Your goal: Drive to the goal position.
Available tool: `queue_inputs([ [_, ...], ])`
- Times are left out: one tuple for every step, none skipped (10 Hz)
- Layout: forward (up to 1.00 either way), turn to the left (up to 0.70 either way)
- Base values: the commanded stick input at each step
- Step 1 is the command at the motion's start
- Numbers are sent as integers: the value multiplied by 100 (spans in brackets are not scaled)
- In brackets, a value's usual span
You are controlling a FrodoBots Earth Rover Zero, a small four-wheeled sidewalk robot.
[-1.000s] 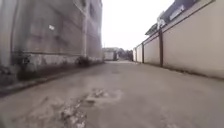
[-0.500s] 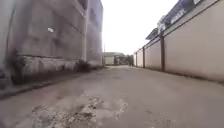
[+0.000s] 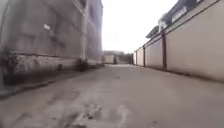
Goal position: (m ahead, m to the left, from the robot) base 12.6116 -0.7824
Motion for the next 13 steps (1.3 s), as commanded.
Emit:
queue_inputs([
  [50,0],
  [50,0],
  [50,0],
  [50,0],
  [50,0],
  [50,0],
  [50,0],
  [50,0],
  [50,0],
  [50,0],
  [50,0],
  [50,0],
  [50,-10],
])
